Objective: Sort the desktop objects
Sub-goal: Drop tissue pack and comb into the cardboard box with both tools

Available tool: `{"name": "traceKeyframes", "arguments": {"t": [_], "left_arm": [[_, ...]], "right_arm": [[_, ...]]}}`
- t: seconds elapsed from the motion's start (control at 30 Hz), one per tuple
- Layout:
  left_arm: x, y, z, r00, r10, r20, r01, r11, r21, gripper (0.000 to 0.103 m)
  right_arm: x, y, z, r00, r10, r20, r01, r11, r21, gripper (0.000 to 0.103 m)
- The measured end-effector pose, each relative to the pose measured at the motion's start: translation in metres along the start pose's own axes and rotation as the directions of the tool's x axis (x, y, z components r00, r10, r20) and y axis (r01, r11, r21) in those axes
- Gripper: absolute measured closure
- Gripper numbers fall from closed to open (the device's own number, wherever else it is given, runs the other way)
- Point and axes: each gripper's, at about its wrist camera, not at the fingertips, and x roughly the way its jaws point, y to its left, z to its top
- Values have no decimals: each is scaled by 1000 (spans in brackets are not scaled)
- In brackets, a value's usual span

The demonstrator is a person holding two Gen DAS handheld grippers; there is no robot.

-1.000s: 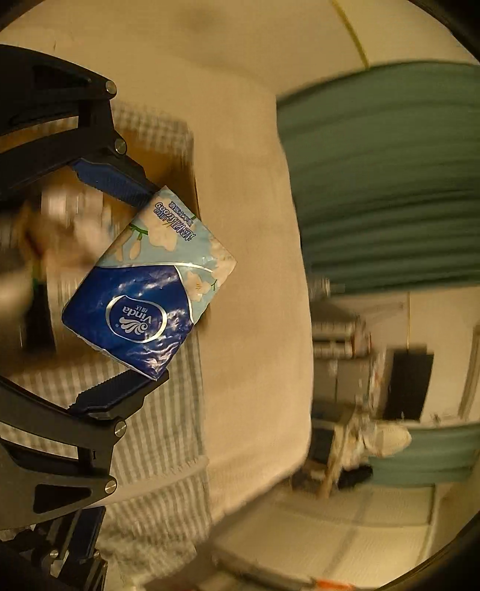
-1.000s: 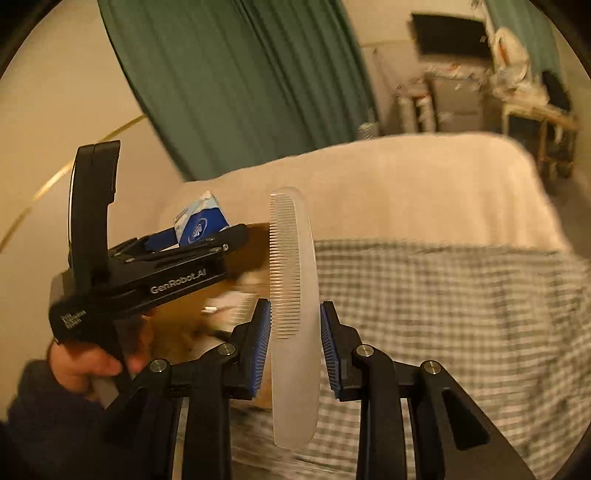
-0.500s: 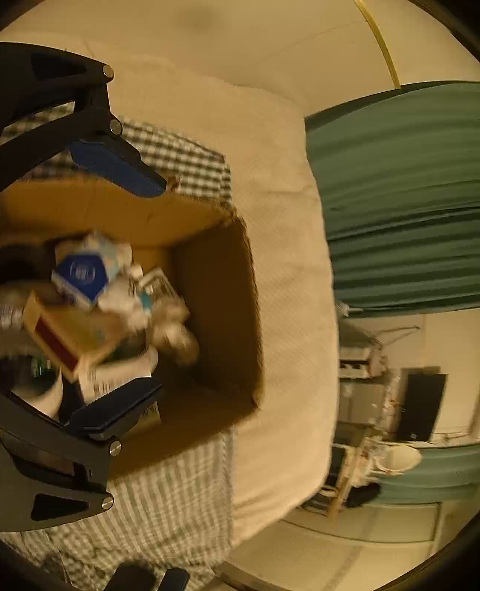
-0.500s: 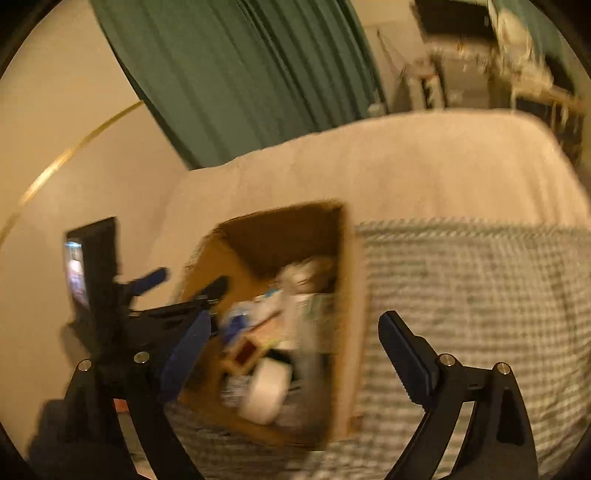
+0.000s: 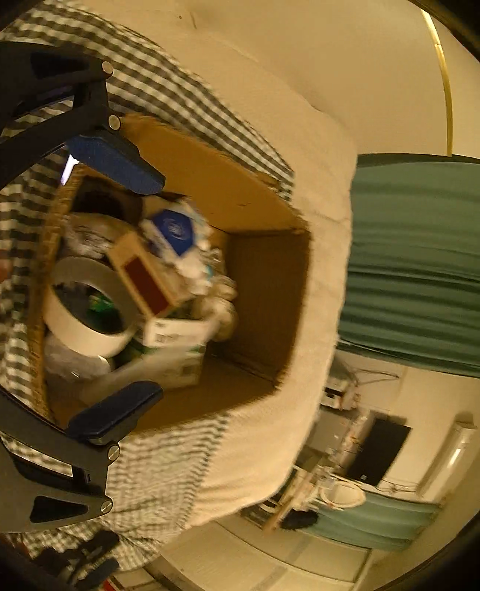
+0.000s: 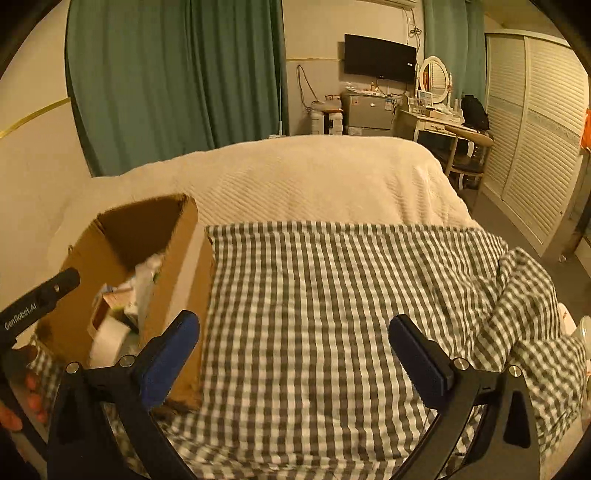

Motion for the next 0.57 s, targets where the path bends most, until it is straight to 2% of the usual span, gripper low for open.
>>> {"name": "traceKeyframes", "arguments": {"t": [0.1, 0.37, 0.5, 0.57], "left_arm": [[2, -4, -10, 1000, 25, -1, -25, 999, 30, 0], [-3, -8, -13, 1000, 7, 25, -7, 999, 33, 0], [0, -6, -14, 1000, -21, 11, 21, 1000, -3, 0], [0, -9, -16, 1000, -10, 9, 10, 1000, 8, 0]], "right_arm": [[1, -4, -10, 1000, -5, -11, 5, 1000, 6, 1], [-4, -6, -18, 1000, 18, -9, -18, 1000, 15, 1], [-2, -5, -21, 999, 25, -20, -25, 1000, 18, 1], [0, -6, -22, 999, 23, -27, -23, 1000, 19, 1]]}}
